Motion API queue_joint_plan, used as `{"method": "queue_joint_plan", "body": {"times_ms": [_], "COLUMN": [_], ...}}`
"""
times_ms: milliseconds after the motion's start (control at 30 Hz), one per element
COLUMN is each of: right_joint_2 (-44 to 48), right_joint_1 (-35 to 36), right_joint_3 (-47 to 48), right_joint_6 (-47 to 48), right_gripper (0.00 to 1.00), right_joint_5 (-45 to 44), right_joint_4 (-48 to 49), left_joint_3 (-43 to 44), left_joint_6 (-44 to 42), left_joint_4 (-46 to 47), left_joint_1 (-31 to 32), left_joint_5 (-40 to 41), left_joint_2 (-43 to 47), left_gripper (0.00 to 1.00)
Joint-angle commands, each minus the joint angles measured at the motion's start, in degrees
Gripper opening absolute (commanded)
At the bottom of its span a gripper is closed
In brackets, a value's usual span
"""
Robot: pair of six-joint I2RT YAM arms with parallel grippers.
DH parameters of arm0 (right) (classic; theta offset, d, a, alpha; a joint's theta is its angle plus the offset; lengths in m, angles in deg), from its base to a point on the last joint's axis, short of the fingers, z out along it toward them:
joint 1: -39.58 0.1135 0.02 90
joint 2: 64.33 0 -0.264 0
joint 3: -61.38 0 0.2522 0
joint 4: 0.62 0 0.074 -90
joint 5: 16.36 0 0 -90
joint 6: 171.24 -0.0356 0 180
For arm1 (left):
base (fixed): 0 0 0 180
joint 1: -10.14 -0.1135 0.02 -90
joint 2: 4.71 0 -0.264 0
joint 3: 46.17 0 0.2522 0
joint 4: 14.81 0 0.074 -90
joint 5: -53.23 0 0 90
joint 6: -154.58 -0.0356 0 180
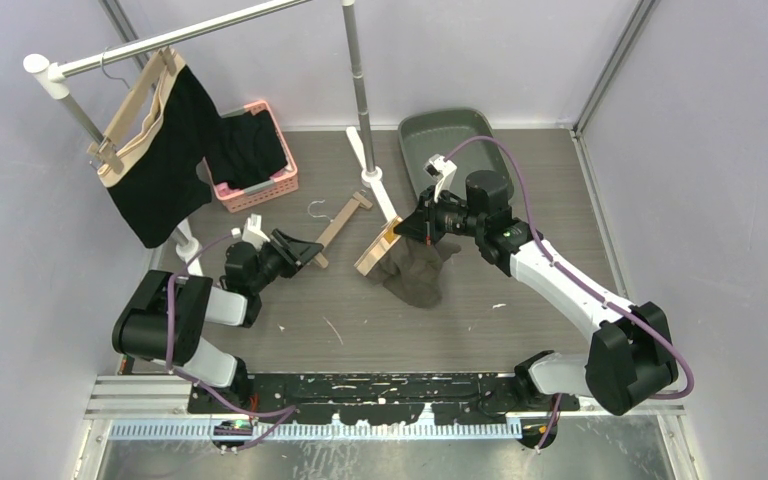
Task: Clip the underwear to the hanger
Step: Adjust the hanger at the center of the board.
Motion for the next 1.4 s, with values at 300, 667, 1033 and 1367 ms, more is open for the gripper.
{"method": "queue_joint_plan", "body": {"times_ms": [300,667,1033,1367], "right_joint_2": [1.5,0.4,-2.7,-7.5], "right_joint_1": [-0.3,-0.2,-0.3,-0.2], "right_joint_3": [1.0,1.4,2.5,5.2], "right_joint_6": [0.9,0.6,-0.4,-4.3], "right_gripper": [0.01,0.01,0.01,0.01], "right_joint_5": [-0.3,1.8,9.3,16.2], "right_joint_4": [1.7,1.7,5.6,13.0], "left_joint_3": [0.8,0.9,3.3,6.3], "left_joint_6": [-0.8,0.8,4.5,5.1], "left_joint_4": [4.4,7.8,20.9,23.7], "left_joint_1": [0.3,0.3,0.3,3.5], "left_joint_5": [-0.8,-2.4,-5.9,-5.0], "left_joint_2": [-0.6,0.2,2.5,2.5], "left_gripper": [0.03,0.0,0.0,0.0]}}
